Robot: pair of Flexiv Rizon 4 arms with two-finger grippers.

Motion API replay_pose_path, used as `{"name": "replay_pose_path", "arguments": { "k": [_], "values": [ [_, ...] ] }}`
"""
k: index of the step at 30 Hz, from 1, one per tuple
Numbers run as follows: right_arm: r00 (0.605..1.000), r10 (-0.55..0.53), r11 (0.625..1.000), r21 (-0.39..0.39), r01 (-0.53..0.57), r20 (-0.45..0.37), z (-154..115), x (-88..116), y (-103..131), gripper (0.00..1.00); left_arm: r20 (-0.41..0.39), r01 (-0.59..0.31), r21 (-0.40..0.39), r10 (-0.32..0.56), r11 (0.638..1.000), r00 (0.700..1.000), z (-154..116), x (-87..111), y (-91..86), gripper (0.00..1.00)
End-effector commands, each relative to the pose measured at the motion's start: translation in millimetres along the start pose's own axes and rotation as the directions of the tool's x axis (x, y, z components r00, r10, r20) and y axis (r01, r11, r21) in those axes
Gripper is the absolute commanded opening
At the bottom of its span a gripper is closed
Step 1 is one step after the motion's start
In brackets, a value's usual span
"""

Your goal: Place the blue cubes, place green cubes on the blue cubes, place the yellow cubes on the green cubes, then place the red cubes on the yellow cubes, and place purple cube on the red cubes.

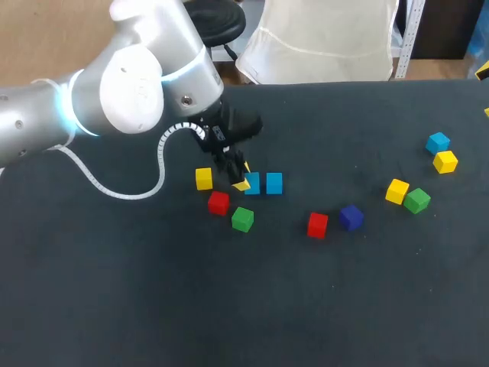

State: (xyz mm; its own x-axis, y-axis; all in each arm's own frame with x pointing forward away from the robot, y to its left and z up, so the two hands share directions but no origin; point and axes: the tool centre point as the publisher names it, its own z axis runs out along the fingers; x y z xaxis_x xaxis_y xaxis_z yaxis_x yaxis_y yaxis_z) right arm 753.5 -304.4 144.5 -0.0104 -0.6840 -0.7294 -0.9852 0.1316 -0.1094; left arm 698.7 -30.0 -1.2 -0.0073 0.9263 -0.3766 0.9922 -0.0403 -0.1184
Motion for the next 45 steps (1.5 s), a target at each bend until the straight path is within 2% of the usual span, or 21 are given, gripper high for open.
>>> {"name": "replay_pose_path", "arguments": {
  "k": [1,7,10,13,14,19,45],
  "values": [
    [1.000,-0.001,1.000,0.002,0.001,-0.001,0.2,0.0,0.6,1.00,-0.005,-0.002,0.004,0.002,1.000,1.000,-0.8,-0.4,1.5,0.40],
    [1.000,-0.001,1.000,0.002,0.001,-0.001,0.2,0.0,0.6,1.00,-0.007,0.000,0.013,0.000,1.000,1.000,2.2,-0.5,0.8,0.42],
    [1.000,-0.001,1.000,0.002,0.001,-0.001,0.2,0.0,0.6,1.00,-0.007,0.002,0.015,-0.002,1.000,1.000,2.5,-0.4,0.8,0.47],
    [1.000,-0.001,1.000,0.002,0.001,-0.001,0.2,0.0,0.6,1.00,-0.007,0.004,0.013,-0.004,1.000,1.000,2.7,-0.3,0.9,0.44],
    [1.000,-0.001,1.000,0.002,0.001,-0.001,0.2,0.0,0.6,1.00,-0.007,0.006,0.012,-0.006,1.000,1.000,2.7,-0.1,1.4,0.35],
    [1.000,-0.001,1.000,0.002,0.001,-0.001,0.2,0.0,0.6,1.00,-0.007,0.016,0.008,-0.016,1.000,1.000,2.3,0.1,4.1,0.39],
    [1.000,-0.001,1.000,0.002,0.001,-0.001,0.2,0.0,0.6,1.00,0.000,0.028,0.012,-0.028,1.000,1.000,4.7,-0.7,7.2,0.40]
  ]
}}
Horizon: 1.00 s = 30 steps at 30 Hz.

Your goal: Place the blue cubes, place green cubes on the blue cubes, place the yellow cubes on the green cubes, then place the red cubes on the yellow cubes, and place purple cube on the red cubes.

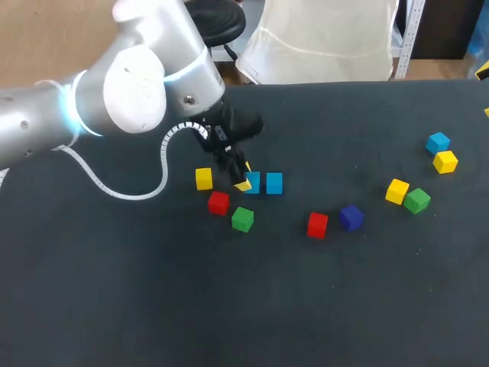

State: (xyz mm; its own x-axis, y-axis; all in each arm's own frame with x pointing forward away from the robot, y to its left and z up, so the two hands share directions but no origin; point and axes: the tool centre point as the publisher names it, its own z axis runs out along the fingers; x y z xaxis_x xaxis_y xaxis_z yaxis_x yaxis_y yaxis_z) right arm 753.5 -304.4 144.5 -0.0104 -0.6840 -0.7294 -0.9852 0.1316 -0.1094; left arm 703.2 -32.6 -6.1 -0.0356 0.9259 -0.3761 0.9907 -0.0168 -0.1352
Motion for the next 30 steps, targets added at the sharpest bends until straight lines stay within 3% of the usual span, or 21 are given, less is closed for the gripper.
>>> {"name": "replay_pose_path", "arguments": {
  "k": [1,3,4,7,16,21,30],
  "values": [
    [1.000,-0.001,1.000,0.002,0.001,-0.001,0.2,0.0,0.6,1.00,-0.003,0.001,0.005,-0.001,1.000,1.000,-0.5,0.1,2.0,0.40],
    [1.000,-0.001,1.000,0.002,0.001,-0.001,0.2,0.0,0.6,1.00,-0.006,0.001,0.012,-0.001,1.000,1.000,-0.9,0.4,1.8,0.47],
    [1.000,-0.001,1.000,0.002,0.001,-0.001,0.2,0.0,0.6,1.00,-0.005,-0.003,0.016,0.003,1.000,1.000,-1.7,0.6,1.4,0.76],
    [1.000,-0.001,1.000,0.002,0.001,-0.001,0.2,0.0,0.6,1.00,0.005,-0.006,0.019,0.006,1.000,1.000,-7.5,1.1,-1.0,1.00],
    [1.000,-0.001,1.000,0.002,0.001,-0.001,0.2,0.0,0.6,1.00,0.164,0.011,0.013,-0.013,1.000,0.986,-45.0,16.1,-14.6,1.00],
    [1.000,-0.001,1.000,0.002,0.001,-0.001,0.2,0.0,0.6,1.00,0.313,0.004,0.031,-0.014,0.999,0.950,-65.4,29.4,-23.8,1.00],
    [1.000,-0.001,1.000,0.002,0.001,-0.001,0.2,0.0,0.6,1.00,0.378,0.033,0.020,-0.038,0.999,0.925,-84.3,46.9,-38.2,1.00]
  ]
}}
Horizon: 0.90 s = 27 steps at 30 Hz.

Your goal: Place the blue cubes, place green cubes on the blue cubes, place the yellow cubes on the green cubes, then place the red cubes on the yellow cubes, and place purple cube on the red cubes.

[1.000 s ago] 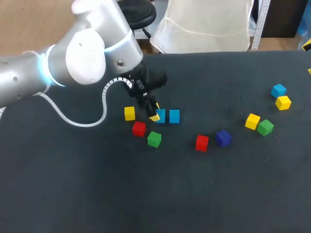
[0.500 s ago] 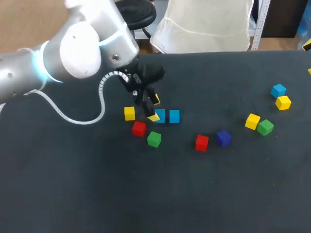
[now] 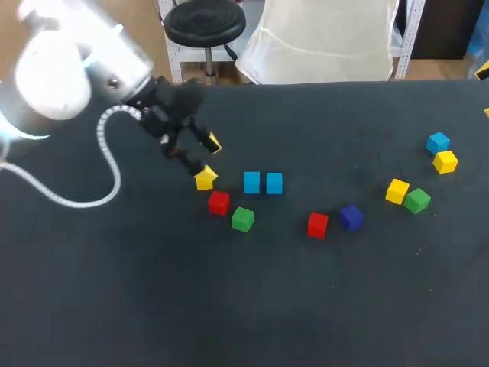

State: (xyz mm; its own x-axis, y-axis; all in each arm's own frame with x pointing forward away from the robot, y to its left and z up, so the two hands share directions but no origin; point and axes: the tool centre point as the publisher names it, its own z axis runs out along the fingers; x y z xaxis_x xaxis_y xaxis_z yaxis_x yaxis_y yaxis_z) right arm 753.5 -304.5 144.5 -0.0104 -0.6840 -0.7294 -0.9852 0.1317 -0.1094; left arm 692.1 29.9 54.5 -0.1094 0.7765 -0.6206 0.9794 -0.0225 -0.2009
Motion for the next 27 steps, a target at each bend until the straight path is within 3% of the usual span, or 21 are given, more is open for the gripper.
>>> {"name": "replay_pose_path", "arguments": {
  "k": [1,6,15,27],
  "values": [
    [1.000,-0.001,1.000,0.002,0.001,-0.001,0.2,-0.1,0.6,1.00,0.107,-0.001,-0.048,0.006,0.999,0.994,-10.6,11.0,-20.0,1.00],
    [1.000,-0.001,1.000,0.002,0.001,-0.001,0.2,-0.1,0.6,1.00,0.150,-0.009,-0.057,0.017,0.998,0.989,-17.7,17.6,-27.6,1.00],
    [1.000,-0.001,1.000,0.002,0.001,-0.001,0.2,-0.1,0.6,1.00,0.135,-0.115,-0.131,0.133,0.985,0.982,-28.0,25.5,-36.5,1.00],
    [1.000,-0.001,1.000,0.002,0.001,-0.001,0.2,-0.1,0.6,1.00,0.127,0.002,-0.231,0.028,0.973,0.992,-49.3,31.1,-35.4,1.00]
  ]
}}
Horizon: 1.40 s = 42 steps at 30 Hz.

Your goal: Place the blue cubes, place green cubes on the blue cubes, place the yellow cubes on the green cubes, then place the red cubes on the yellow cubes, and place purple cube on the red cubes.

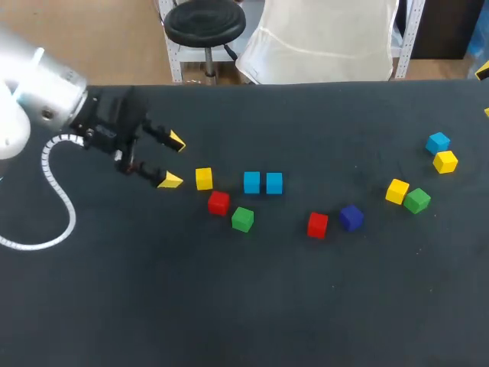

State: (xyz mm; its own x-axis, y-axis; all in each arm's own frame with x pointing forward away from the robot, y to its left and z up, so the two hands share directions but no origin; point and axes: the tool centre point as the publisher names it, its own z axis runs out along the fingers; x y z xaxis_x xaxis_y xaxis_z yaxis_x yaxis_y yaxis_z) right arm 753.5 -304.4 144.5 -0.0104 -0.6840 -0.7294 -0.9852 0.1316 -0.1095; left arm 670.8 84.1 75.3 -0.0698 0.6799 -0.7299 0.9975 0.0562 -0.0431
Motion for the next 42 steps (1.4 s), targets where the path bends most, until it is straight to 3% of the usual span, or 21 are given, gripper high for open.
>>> {"name": "replay_pose_path", "arguments": {
  "k": [1,12,16,19,22,29,38,42],
  "values": [
    [1.000,-0.001,1.000,0.002,0.001,-0.001,0.2,0.0,0.6,1.00,-0.027,0.044,-0.072,-0.047,0.996,0.999,-4.2,-2.3,-9.4,1.00],
    [1.000,-0.001,1.000,0.002,0.001,-0.001,0.2,0.0,0.6,1.00,-0.027,0.044,-0.072,-0.047,0.996,0.999,-4.2,-2.3,-9.4,1.00],
    [0.971,-0.189,0.982,-0.035,0.185,-0.146,4.0,-12.5,4.0,1.00,-0.027,0.044,-0.072,-0.047,0.996,0.999,-4.2,-2.3,-9.4,1.00],
    [0.915,-0.352,0.934,-0.136,0.330,-0.197,10.2,-5.5,-2.8,1.00,-0.027,0.044,-0.072,-0.047,0.996,0.999,-4.2,-2.3,-9.4,1.00],
    [0.875,-0.415,0.904,-0.216,0.368,-0.248,15.1,7.0,-14.6,1.00,-0.027,0.044,-0.072,-0.047,0.996,0.999,-4.2,-2.3,-9.4,1.00],
    [0.835,-0.510,0.852,-0.255,0.457,-0.207,23.0,28.6,-35.6,1.00,-0.027,0.044,-0.072,-0.047,0.996,0.999,-4.2,-2.3,-9.4,1.00],
    [0.888,-0.446,0.879,-0.244,0.409,-0.117,51.4,62.4,-54.9,1.00,-0.027,0.044,-0.072,-0.047,0.996,0.999,-4.2,-2.3,-9.4,1.00],
    [0.885,-0.460,0.866,-0.262,0.426,-0.079,61.3,70.9,-52.1,1.00,-0.027,0.044,-0.072,-0.047,0.996,0.999,-4.2,-2.3,-9.4,1.00]
  ]
}}
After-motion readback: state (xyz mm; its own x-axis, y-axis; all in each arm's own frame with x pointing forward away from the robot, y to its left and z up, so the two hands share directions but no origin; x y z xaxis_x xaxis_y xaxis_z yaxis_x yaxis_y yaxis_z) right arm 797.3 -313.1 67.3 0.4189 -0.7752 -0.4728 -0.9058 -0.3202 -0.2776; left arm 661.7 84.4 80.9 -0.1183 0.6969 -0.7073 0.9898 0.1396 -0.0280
